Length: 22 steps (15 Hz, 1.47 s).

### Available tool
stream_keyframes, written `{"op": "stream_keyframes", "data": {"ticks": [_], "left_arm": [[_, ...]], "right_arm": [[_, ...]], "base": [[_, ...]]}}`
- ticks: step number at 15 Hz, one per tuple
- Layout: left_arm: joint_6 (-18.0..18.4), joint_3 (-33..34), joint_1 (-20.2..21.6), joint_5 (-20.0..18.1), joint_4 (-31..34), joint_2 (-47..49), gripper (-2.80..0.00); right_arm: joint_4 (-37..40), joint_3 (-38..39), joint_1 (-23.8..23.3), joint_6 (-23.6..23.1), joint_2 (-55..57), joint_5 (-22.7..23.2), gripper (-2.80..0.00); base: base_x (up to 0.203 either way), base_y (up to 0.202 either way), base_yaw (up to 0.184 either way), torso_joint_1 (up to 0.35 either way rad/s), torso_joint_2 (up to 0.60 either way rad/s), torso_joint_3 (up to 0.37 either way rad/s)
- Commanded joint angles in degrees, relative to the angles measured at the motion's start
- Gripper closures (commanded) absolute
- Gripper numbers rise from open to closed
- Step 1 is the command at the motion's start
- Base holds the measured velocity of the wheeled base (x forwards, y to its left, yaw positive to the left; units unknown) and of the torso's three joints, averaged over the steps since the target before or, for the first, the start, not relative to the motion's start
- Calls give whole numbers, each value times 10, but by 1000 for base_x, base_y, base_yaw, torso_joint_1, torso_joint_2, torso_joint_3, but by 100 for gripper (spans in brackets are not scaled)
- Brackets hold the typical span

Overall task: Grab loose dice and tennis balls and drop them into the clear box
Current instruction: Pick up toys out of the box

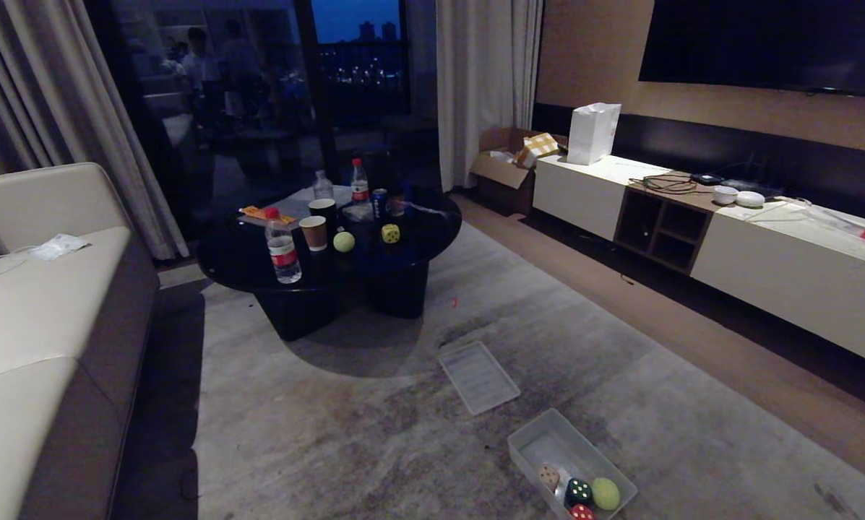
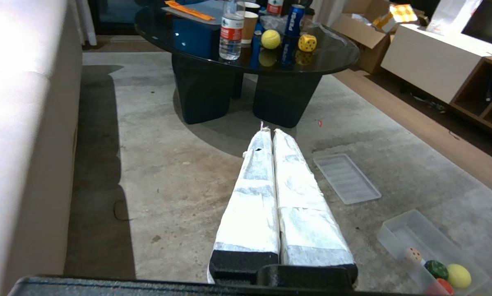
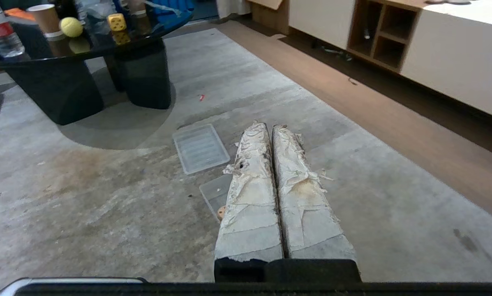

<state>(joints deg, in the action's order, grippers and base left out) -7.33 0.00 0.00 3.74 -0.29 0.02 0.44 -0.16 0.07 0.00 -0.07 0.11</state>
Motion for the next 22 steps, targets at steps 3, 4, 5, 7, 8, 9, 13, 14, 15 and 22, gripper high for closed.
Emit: {"op": "stream_keyframes", "data": {"ticks": [3, 4, 5, 7, 8, 9, 13, 14, 15, 22], "left_arm": [[-1, 0, 0, 0, -1, 0, 0], [-1, 0, 0, 0, -1, 1, 0], [-2, 0, 0, 1, -1, 1, 0], [-1, 0, 0, 0, -1, 1, 0], [-1, 0, 0, 1, -1, 0, 0], [-1, 0, 0, 1, -1, 0, 0], [-2, 0, 0, 1, -1, 0, 0], [-2, 0, 0, 1, -1, 0, 0], [-2, 0, 0, 1, -1, 0, 0], [-2, 0, 0, 1, -1, 0, 0]], "right_arm": [[0, 0, 0, 0, 1, 0, 0], [0, 0, 0, 0, 1, 0, 0], [0, 0, 0, 0, 1, 0, 0], [0, 0, 0, 0, 1, 0, 0], [0, 1, 0, 0, 1, 0, 0], [0, 0, 1, 0, 1, 0, 0], [0, 0, 0, 0, 1, 0, 0], [0, 0, 1, 0, 1, 0, 0], [-1, 1, 0, 0, 1, 0, 0], [-1, 1, 0, 0, 1, 0, 0]], "base": [[3, 1, 77, 3, 3, 0], [3, -8, 162, -2, 1, 6], [-2, -6, 160, 2, 2, 2], [-1, -8, 166, 4, 2, -1], [-1, -1, 168, 2, 2, -1], [0, -9, 165, 7, 2, 3], [-1, -8, 167, 1, 1, 6], [-4, -8, 166, 2, 2, 2], [-2, -8, 163, 2, 2, -2], [0, -2, 49, 2, 0, 0]]}}
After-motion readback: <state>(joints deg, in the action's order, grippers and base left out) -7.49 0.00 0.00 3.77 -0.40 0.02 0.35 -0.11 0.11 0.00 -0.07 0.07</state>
